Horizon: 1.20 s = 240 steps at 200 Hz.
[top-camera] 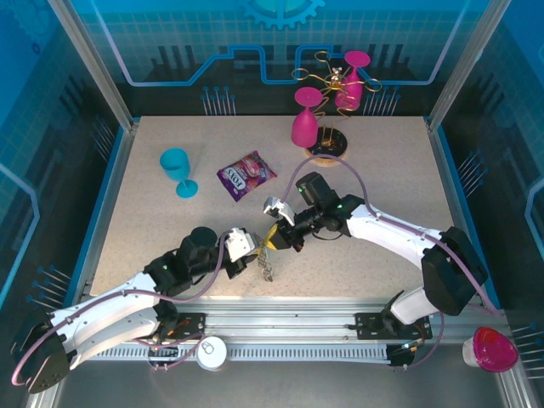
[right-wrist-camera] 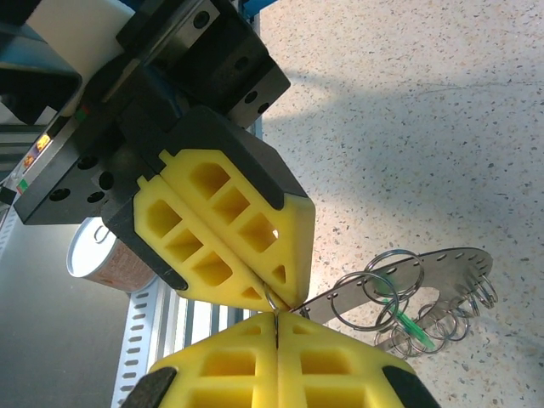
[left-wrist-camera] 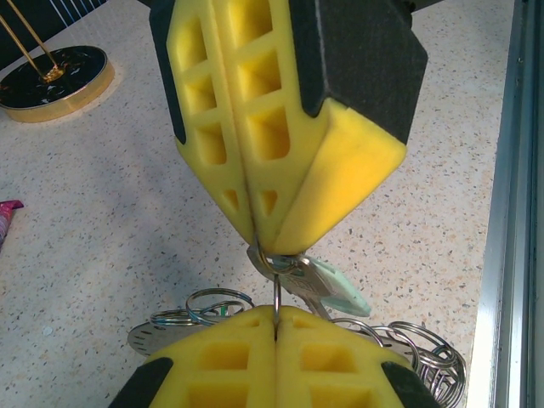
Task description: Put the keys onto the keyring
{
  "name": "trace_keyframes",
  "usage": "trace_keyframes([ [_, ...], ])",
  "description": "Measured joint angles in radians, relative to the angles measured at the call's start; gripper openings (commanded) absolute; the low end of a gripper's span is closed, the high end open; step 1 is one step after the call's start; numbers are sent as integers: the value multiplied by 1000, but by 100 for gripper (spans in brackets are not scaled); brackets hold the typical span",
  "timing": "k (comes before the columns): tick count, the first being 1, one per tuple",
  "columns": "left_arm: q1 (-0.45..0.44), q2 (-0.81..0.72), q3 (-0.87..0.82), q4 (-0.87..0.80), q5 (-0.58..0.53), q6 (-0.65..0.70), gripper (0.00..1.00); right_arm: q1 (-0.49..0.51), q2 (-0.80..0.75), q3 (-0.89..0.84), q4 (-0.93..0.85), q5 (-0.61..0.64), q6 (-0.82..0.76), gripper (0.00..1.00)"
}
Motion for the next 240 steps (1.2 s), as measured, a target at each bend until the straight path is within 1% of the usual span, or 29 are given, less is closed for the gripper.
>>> trace_keyframes([
  [91, 0, 0, 0, -9, -4, 0, 0, 0, 29, 14, -3, 3, 11, 0],
  [164, 1, -12, -3, 1, -38, 0, 0, 0, 54, 51, -47, 68, 37, 0],
  [204, -3, -26, -9, 56, -13, 19, 0, -2, 89, 56, -67, 154, 61, 0],
  [240, -3, -27, -13, 71, -7, 28, 0, -3, 98, 82, -85, 169, 86, 0],
])
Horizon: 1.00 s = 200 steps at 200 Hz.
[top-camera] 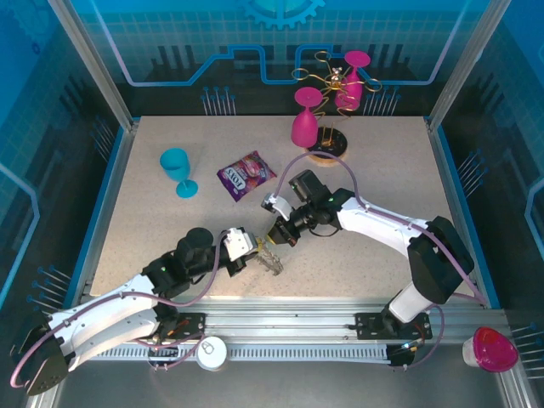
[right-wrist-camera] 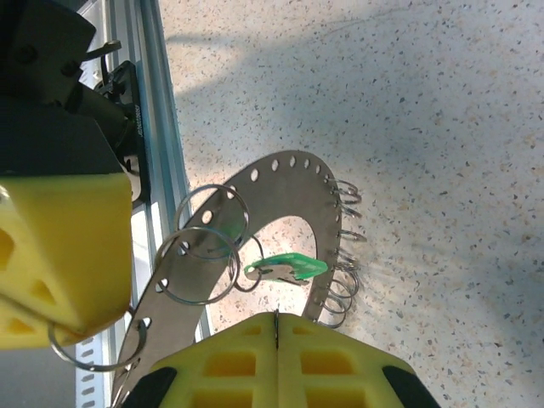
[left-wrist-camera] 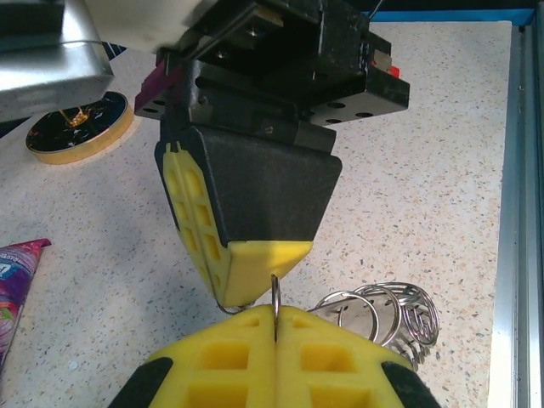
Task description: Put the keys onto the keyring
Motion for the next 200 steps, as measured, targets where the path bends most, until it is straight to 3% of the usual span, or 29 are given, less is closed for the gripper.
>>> trace_keyframes([
  [98, 0, -2, -21, 48, -3, -16, 0, -57, -106, -99, 56, -124, 2, 0],
  [200, -1, 28, -21, 65, -27, -171, 0, -56, -105, -100, 114, -275, 8, 0],
])
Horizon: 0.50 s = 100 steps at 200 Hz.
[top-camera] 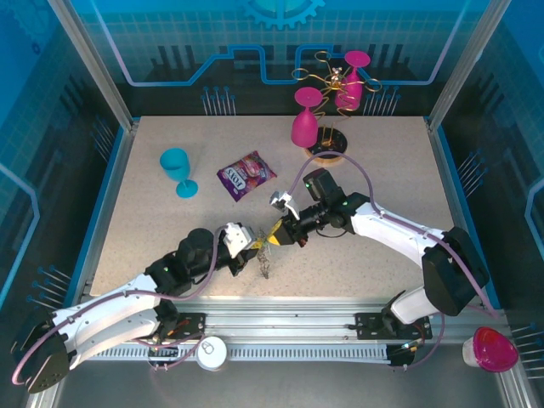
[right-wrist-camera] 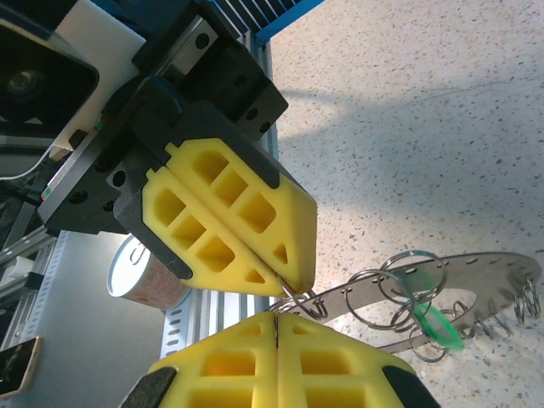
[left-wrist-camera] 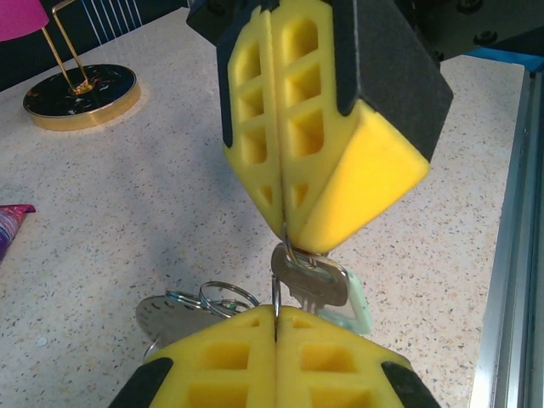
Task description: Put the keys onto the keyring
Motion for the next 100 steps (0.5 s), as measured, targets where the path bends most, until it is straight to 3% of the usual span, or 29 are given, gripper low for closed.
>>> trace_keyframes([
  [100, 0, 0, -27, 32, 16, -26, 0, 2, 40, 9, -12, 5, 19, 0],
])
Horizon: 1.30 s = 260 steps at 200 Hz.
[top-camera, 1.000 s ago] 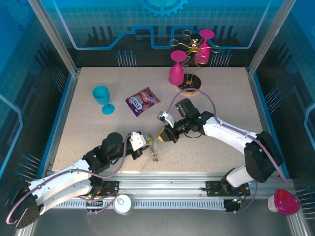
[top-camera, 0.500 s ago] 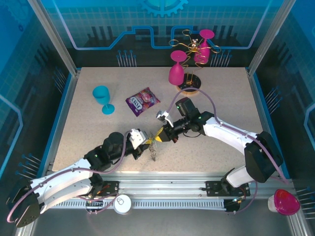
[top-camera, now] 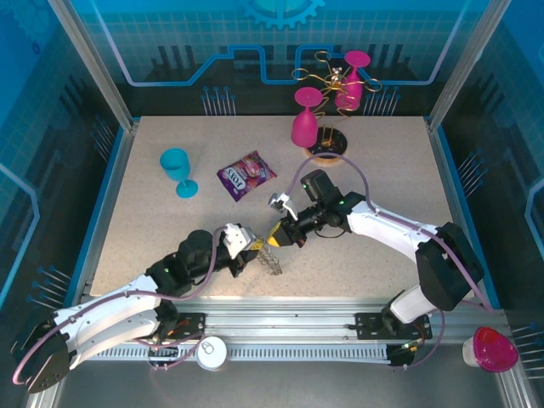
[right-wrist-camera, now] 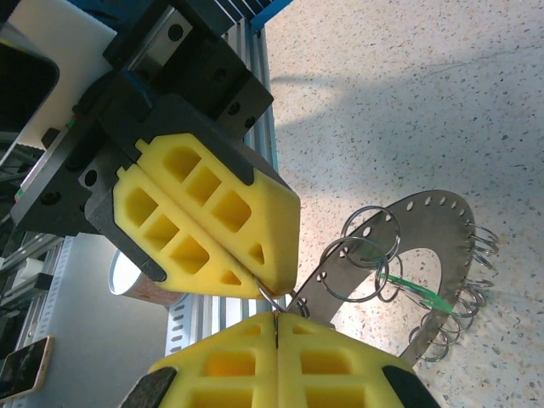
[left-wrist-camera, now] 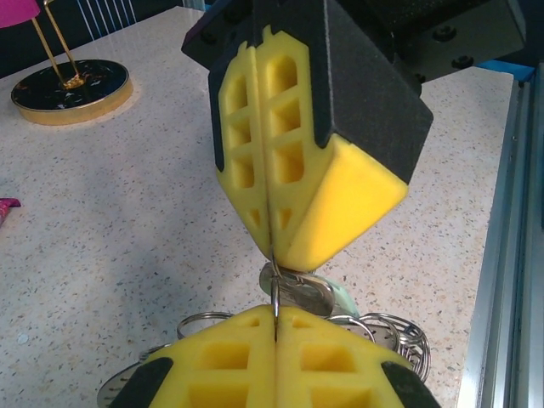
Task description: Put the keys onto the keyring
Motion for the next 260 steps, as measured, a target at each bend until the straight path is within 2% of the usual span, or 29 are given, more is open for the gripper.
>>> trace_keyframes([
  [137, -1, -8, -21, 52, 8, -6, 0, -5, 41, 20, -16, 45, 15, 0],
  [182, -1, 3, -21, 77, -9, -121, 0, -40, 16, 10, -4, 10, 29, 0],
  [260, -1, 28, -22, 129, -39, -356, 0, -44, -1, -13, 19, -8, 77, 0],
])
